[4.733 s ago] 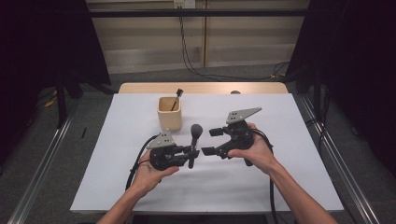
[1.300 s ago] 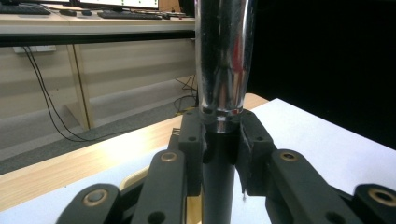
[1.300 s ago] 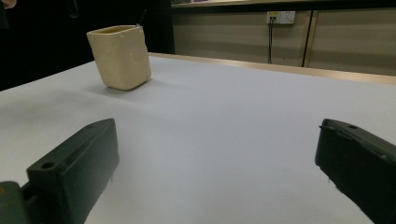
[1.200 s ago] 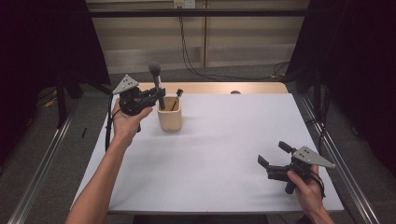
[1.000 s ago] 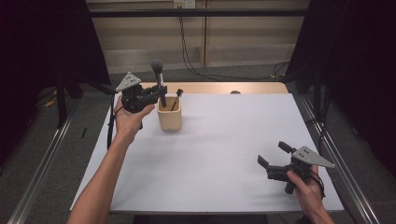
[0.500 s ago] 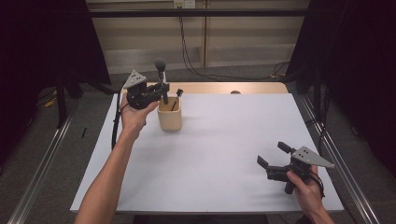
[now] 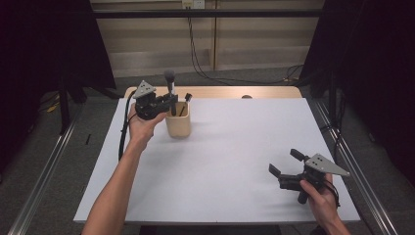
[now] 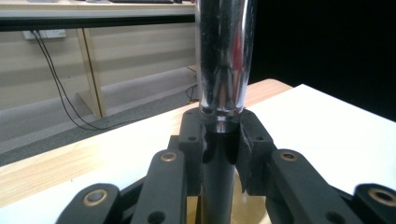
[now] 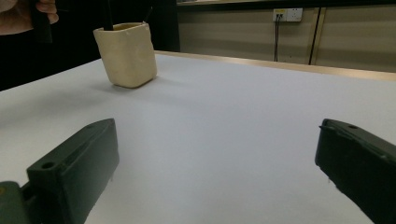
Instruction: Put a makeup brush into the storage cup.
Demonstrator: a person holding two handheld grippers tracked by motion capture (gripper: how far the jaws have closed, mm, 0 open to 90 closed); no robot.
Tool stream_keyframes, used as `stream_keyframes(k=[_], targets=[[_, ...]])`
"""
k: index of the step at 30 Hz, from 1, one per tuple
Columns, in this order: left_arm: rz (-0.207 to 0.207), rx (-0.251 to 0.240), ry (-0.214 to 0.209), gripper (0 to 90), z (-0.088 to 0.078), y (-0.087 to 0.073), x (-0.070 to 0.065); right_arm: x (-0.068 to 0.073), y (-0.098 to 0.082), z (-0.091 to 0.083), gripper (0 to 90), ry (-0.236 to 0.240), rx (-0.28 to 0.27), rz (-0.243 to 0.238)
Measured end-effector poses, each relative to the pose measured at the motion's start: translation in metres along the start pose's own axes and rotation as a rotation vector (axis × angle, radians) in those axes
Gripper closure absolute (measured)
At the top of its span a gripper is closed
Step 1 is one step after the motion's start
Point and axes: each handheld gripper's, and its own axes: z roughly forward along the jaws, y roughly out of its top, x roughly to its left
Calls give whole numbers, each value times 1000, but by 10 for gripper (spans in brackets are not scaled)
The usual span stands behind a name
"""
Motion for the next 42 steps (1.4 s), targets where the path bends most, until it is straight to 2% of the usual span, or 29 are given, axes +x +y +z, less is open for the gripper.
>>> stream_keyframes(k=[1, 3, 9, 21, 27, 31, 37, 42], targets=[[-4, -2, -1, 745, 0, -1, 0, 0, 0, 0, 0, -2, -2, -1], [12, 12, 10, 745, 1, -4, 0, 0, 0, 0, 0, -7, -5, 2], [14, 25, 0, 745, 4, -12, -1, 0, 0, 0, 0, -9, -4, -3], [-3, 45, -4, 745, 5, -25, 0, 1, 0, 0, 0, -6, -5, -8], [8, 59, -4, 744, 6, -27, 0, 1, -1, 1, 0, -3, -2, -6], [-4, 67, 0, 744, 7, -28, -1, 0, -1, 1, 0, -1, -2, -5], [-2, 76, 5, 738, 7, -28, -1, 0, -1, 1, 0, -4, -1, -2], [-10, 69, 6, 652, 7, -27, -3, 0, -1, 1, 0, -3, 3, 2]])
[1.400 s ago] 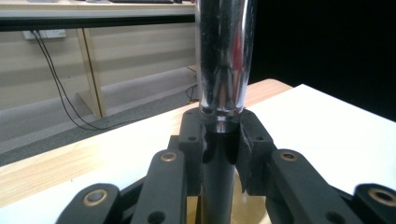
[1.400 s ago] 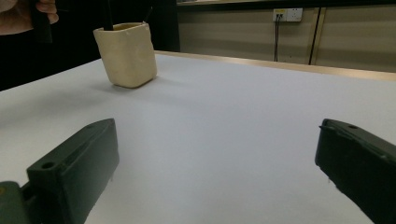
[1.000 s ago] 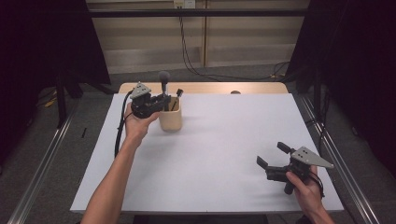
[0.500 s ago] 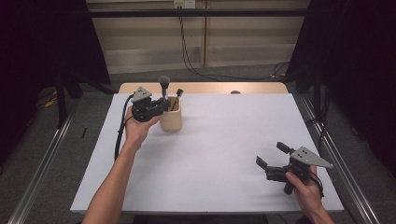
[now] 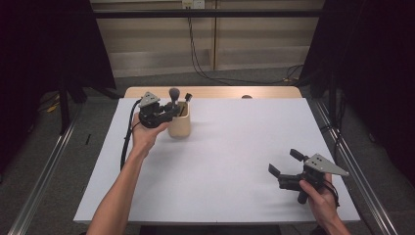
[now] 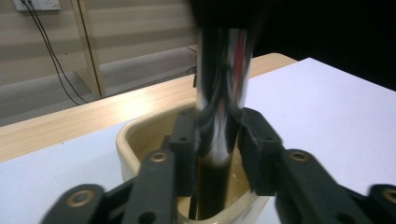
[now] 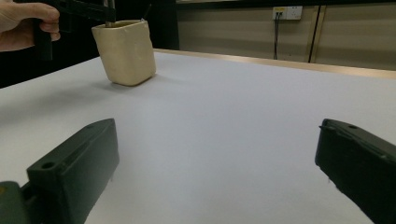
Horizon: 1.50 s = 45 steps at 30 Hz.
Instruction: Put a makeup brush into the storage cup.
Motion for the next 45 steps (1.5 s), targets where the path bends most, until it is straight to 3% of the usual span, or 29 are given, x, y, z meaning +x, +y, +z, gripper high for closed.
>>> stream_keyframes(k=[15, 23, 26, 29, 35, 37, 43, 45], targets=[[0, -18, 16, 263, -5, 2, -1, -5, -2, 0, 0, 7, -3, 13], [-34, -20, 27, 81, -16, 2, -2, -5, -2, -2, 0, 2, -3, 14], [-43, -21, 19, 53, -21, 1, -3, -4, -1, -3, 0, 0, -2, 9], [-26, -25, 5, 21, -28, 0, -4, -3, -1, -3, 0, -4, -5, 3], [-22, -48, -6, 19, -44, -3, -5, -2, 0, -4, 0, -1, -6, -1], [-31, -43, -1, 19, -48, -4, -5, -2, 0, -4, 0, 0, -6, -1], [8, -31, 25, 20, -60, -10, -8, -2, 0, -5, 0, 2, -7, 16], [0, -35, 22, 22, -63, -12, -9, -2, 0, -4, 0, -1, -5, 11]])
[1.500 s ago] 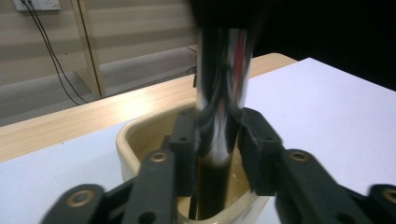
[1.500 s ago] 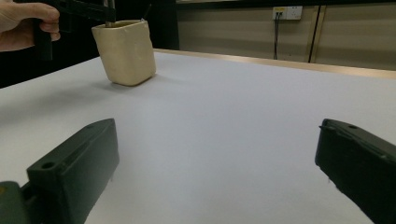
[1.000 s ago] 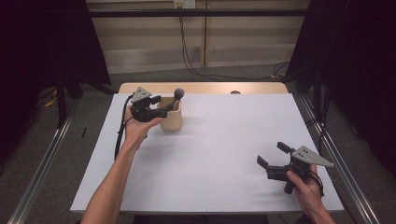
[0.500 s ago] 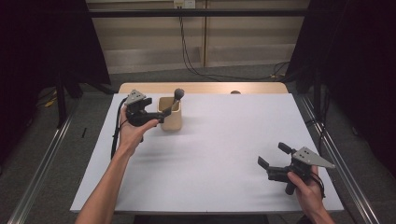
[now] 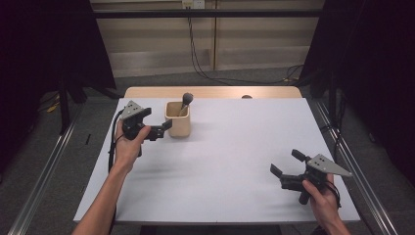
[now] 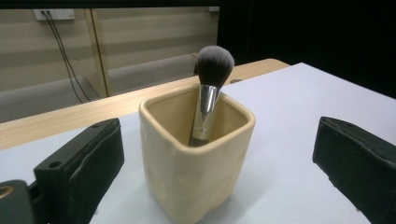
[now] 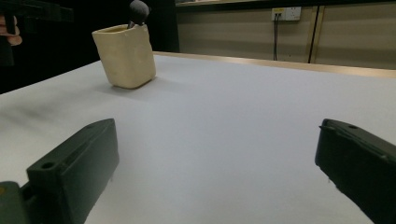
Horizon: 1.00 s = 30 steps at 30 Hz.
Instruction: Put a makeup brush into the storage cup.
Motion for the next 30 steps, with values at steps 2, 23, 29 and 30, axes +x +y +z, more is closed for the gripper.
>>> stream_keyframes(k=[2, 23, 29, 30], targets=[[-11, -1, -9, 23, -4, -2, -1, 0, -1, 0, 0, 2, 2, -6], [-25, -21, -2, 23, -42, -22, -10, 2, 0, -1, 0, -1, 0, -12], [-16, -22, 14, 23, -53, -29, -12, 2, 0, -1, 0, 0, 3, -14], [-19, -20, 17, 23, -56, -31, -12, 3, 0, -1, 0, -1, 1, -11]])
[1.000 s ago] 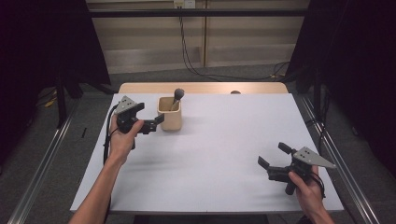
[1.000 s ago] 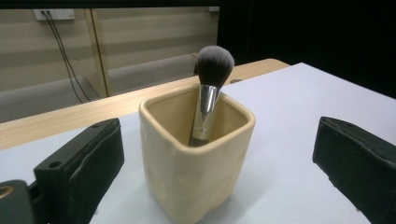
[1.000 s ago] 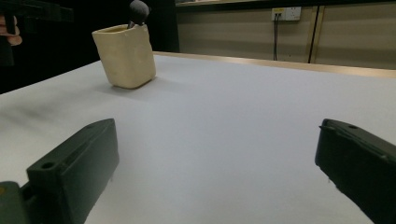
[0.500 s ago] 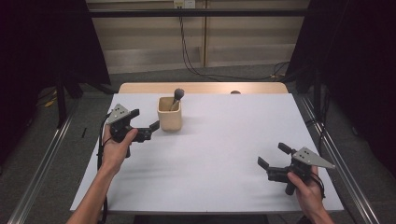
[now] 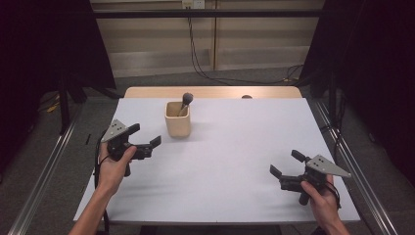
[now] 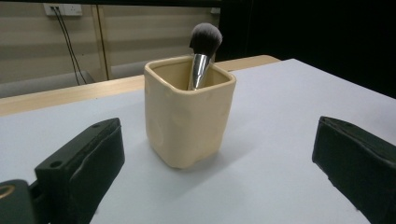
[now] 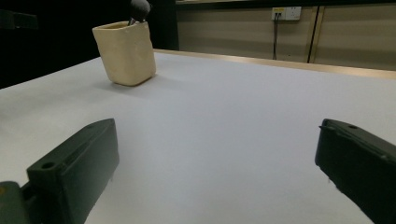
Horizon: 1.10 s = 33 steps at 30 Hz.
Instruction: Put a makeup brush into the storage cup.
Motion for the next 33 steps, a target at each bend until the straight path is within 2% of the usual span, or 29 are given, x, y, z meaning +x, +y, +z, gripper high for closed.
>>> stream_keyframes(k=[3, 5, 7, 14, 16, 23, 27, 29, 33], targets=[[3, -1, 13, 23, -7, -5, 0, -1, 0, -1, 0, -1, -1, 1], [-24, -10, 26, 24, -11, -9, 0, -1, 0, -1, 0, -3, 1, -1], [-23, -16, 34, 24, -16, -12, 0, -1, 0, -1, 0, -5, 2, -1], [-6, -17, 30, 24, -30, -19, -4, 0, 0, -1, 0, -4, 4, -3], [-12, -16, 27, 24, -35, -22, -6, 0, 0, -1, 0, -5, 1, -1], [-7, -10, 42, 24, -47, -33, -13, 0, 0, -1, 0, -3, 0, -7], [-24, -11, 44, 24, -55, -39, -17, -1, 0, -3, 0, -8, 0, -1], [-16, -3, 51, 24, -58, -41, -18, -1, -1, -3, 0, -10, 1, -3], [-28, 2, 50, 24, -65, -49, -20, 0, -1, -3, 0, -11, -2, -5]])
